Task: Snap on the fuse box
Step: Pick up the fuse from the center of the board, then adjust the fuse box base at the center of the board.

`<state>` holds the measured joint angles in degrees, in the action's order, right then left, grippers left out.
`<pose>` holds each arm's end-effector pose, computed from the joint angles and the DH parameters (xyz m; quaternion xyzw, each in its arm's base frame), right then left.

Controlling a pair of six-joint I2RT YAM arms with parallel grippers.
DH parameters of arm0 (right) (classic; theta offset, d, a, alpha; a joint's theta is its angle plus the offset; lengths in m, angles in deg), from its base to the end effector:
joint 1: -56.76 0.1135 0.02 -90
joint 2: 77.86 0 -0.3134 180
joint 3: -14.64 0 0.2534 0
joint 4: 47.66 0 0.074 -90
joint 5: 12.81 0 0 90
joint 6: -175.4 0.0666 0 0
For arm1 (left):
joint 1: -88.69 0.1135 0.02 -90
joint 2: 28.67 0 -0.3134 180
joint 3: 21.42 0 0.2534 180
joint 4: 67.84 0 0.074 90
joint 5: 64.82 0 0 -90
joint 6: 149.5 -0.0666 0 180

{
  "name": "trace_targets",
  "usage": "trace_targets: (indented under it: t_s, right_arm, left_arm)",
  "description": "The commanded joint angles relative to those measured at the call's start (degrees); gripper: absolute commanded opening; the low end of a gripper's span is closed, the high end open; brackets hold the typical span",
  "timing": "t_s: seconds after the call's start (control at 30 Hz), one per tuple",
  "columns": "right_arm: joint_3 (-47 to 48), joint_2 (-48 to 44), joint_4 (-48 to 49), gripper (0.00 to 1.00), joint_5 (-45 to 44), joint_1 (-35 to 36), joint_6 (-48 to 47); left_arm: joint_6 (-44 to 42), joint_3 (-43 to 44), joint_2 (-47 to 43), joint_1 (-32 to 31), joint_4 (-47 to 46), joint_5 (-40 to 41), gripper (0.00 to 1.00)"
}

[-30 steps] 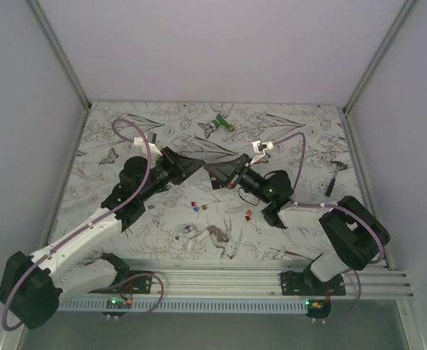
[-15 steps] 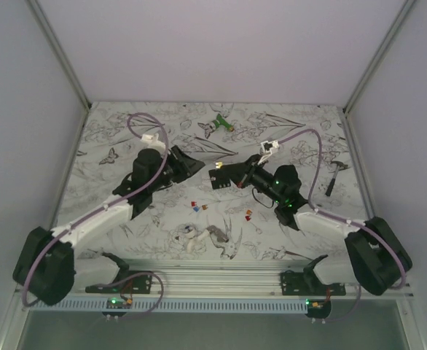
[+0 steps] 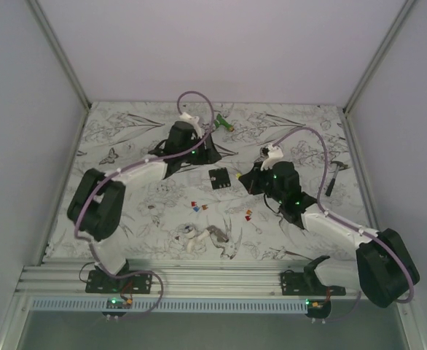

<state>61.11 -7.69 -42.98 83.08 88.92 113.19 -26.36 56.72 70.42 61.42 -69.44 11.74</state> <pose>0.2320 0.1539 0.2608 -0.0608 0.8114 0.3259 0.4813 0.3814 -0.2140 0.2864 0.0261 0.8127 -0.3714 0.4482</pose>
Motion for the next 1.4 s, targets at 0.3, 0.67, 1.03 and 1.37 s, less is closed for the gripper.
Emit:
trace_targets:
  t_s: [0.3,0.67,1.03,1.37]
  right_arm:
    - [5.55,0.66,-10.36,0.00,-5.49,-0.52,-5.75]
    - [8.95,1.95,-16.46,0.00,-5.89,-0.52,-7.79]
    - [13.71,6.16,-23.74,0.00,-8.63,2.35,-10.82]
    - [19.60,13.49,-29.20,0.00,-12.54,5.51,-14.66]
  left_arm:
    - [-10.47,17.75,20.23,-0.08,13.17,-5.82,0.54]
    - [-6.87,15.01,20.76,-1.22,14.50,-14.68,0.49]
    - [0.60,7.73,14.62,-4.07,14.18,-14.83,0.49]
    - [3.21,0.47,1.96,-4.02,13.62,-7.22,0.55]
